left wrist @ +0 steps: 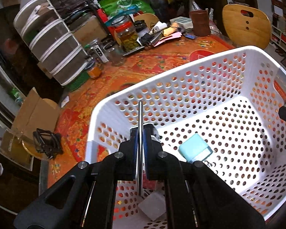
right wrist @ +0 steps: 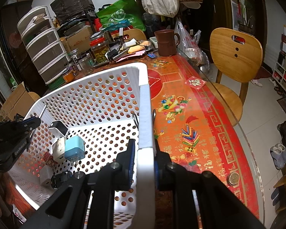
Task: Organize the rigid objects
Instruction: 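Carry the metal rod into the basket and release it, then move the left tool back and grasp the silver keys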
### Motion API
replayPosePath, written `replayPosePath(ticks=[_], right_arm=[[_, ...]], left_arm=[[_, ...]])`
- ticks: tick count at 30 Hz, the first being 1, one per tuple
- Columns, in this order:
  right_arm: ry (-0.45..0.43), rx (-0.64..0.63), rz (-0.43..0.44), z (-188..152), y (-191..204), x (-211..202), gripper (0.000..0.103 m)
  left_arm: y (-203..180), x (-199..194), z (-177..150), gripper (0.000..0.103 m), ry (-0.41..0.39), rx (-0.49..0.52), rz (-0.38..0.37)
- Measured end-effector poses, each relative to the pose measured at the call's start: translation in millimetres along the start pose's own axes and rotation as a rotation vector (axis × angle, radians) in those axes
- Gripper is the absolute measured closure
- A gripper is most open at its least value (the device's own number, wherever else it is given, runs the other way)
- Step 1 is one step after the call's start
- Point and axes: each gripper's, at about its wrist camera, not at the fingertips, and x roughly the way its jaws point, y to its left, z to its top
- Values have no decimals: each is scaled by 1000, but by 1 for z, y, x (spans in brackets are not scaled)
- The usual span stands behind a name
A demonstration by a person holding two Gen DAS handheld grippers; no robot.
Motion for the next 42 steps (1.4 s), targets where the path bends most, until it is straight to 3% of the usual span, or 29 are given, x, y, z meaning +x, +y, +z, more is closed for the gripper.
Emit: replayPosePath(ticks=[2, 4, 6, 10, 12, 16, 18, 20, 23, 26, 33, 35, 37, 39, 42], right_arm=[[-1, 5, 2, 0, 0, 1, 87], [0, 6, 2, -1, -1, 1, 86], [0, 5, 2, -1, -2, 1, 86], [0, 5, 3, -2, -3, 1, 86], [-1, 6, 4, -2, -3, 1, 86], [2, 1, 2, -2, -2, 0, 86], [1, 1, 2, -2, -3, 0, 86], [-1, 3, 3, -2, -3, 0, 86], [-7, 8, 8, -3, -4, -1, 86], [-5, 8, 7, -3, -5, -1, 86], [-1, -3, 1, -2, -5, 0, 86], [0, -2, 0, -2, -5, 0, 86], [-1, -3, 1, -2, -5, 0, 86], [-1, -3, -1, -2, -5, 0, 86], [-2, -3, 1, -2, -6, 0, 86]], left_arm=[[1, 0, -2, 81, 5, -5, -24], [4, -9, -3, 32, -30, -6, -27], [11, -25, -7, 10, -112, -7, 23], [47, -46, -20, 7, -162, -59, 21], [79, -53, -29, 6, -170, -124, -2], [161, -53, -60, 1, -168, -271, 27], [193, -31, -80, 1, -102, -323, 6], [210, 4, -103, 1, -13, -373, -80], [207, 48, -127, 1, 88, -378, -174], [195, 89, -142, 4, 145, -384, -207], [178, 123, -132, 10, 131, -398, -214], [173, 133, -128, 30, 146, -396, -207], [172, 132, -127, 75, 140, -404, -221], [169, 129, -127, 101, 137, -396, -210], [168, 116, -128, 101, 111, -376, -175]])
